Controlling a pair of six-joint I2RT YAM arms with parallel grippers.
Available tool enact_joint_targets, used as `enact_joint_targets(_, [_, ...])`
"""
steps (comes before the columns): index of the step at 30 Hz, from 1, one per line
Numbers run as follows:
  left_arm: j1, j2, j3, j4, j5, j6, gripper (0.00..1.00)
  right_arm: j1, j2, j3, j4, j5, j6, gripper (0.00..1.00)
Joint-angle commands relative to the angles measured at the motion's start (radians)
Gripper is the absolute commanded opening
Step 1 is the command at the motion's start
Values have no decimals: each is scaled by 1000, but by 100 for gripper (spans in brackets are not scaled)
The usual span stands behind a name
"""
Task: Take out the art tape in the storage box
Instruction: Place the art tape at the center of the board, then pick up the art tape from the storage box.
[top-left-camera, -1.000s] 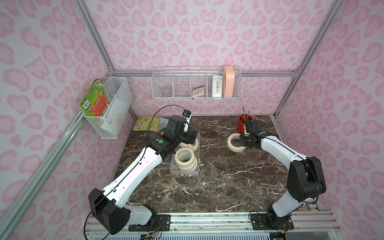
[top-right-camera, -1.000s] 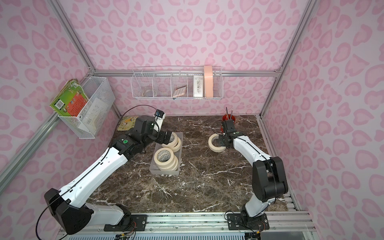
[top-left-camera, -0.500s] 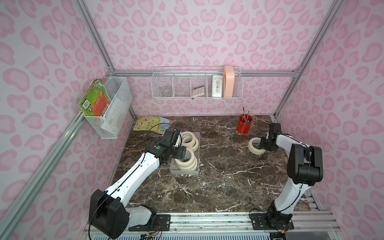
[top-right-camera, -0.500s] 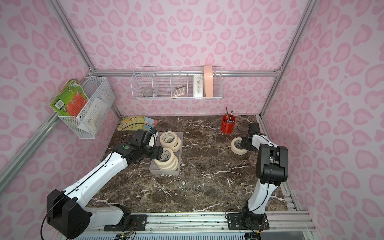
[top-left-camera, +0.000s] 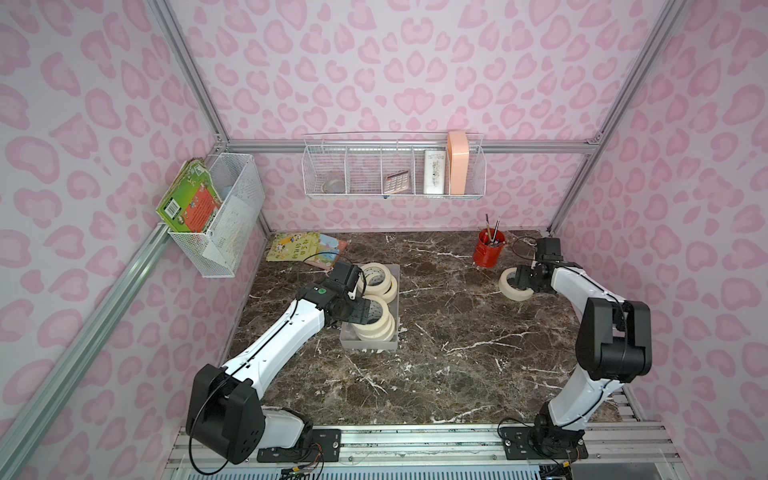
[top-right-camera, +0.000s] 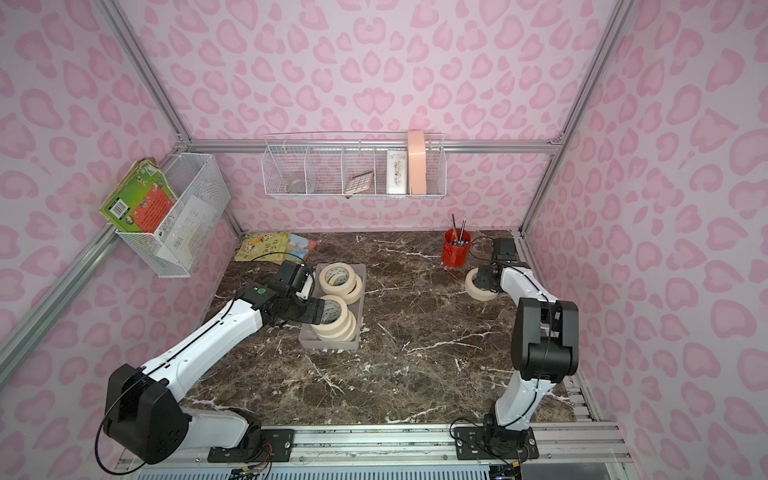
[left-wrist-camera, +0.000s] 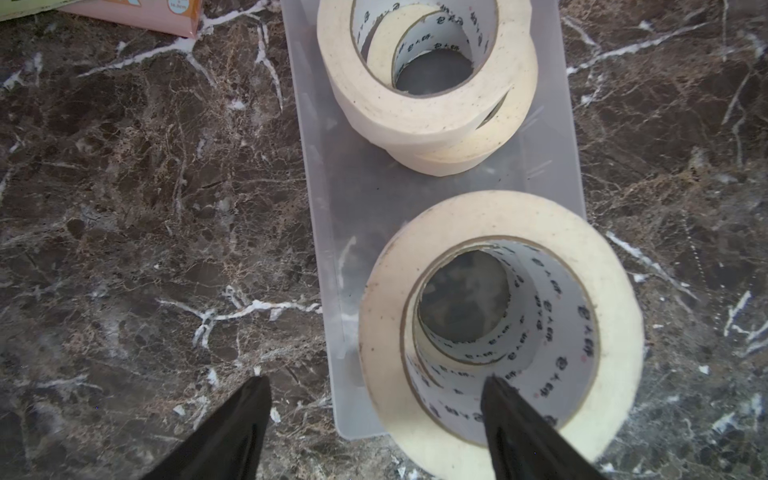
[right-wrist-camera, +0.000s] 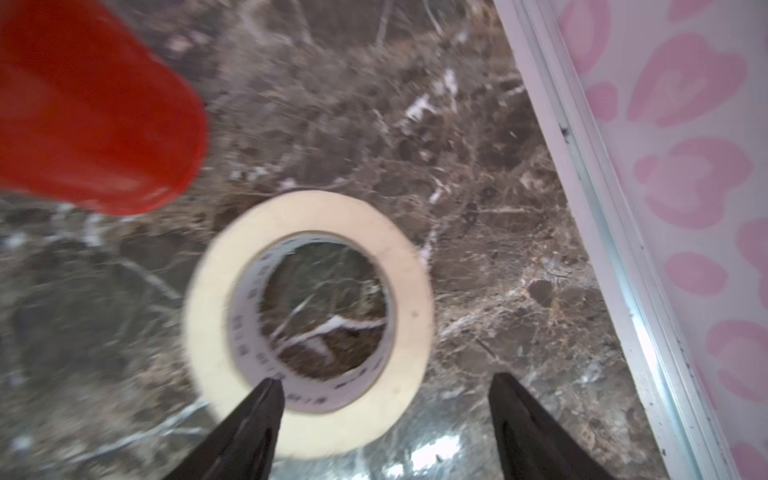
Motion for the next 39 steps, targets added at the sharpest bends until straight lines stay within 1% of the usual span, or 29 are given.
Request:
enact_joint_targets(1, [2,25,5,-16,-46,-3,83,89,-72,-33,-52,61,0,77])
enact_joint_targets(3, [9,45,-1,7,-56,-4,80,169,-110,-54,-67,57,3,76])
enact_joint_targets(6, [20,74,0,40,-42,-6,76,268,-140,-60,-99,14,12,74])
enact_joint_targets(10, [23,124,14,62,-43,-11,62,387,-162,-42,-142,-19,16,70])
enact_joint_targets(12, [23,146,23,80,-29,-14,51,449,-167,-22,-164,-33,16,67])
enact_joint_targets(14, [23,168,36,88,-15,-21,44,504,-167,1,-181,-50,18,66])
enact_joint_targets(16, [22,195,59,85,0,-27,35,554,-161,27,-192,-58,24,65])
enact_joint_targets(18, [22,215,81,85,13,-24,19,598,-156,60,-202,-73,33,64])
enact_joint_targets(20, [20,217,108,77,9,-18,6,636,-152,91,-202,-99,39,63])
enact_joint_targets(21, [19,211,126,68,0,-15,2,654,-152,110,-200,-110,42,63])
enact_joint_targets(24, [10,192,185,43,-44,0,1,684,-149,174,-183,-178,44,63])
enact_joint_targets(28, [-30,192,253,36,-108,18,0,697,-141,207,-130,-284,60,63])
enact_joint_targets(33, [-106,264,317,64,-161,24,0,712,-92,252,-96,-313,81,64])
enact_joint_targets(37, [-146,317,348,88,-152,14,0,713,-51,269,-75,-331,99,64])
enact_joint_targets(39, [-165,340,404,90,-151,14,0,713,-28,274,-65,-336,106,64])
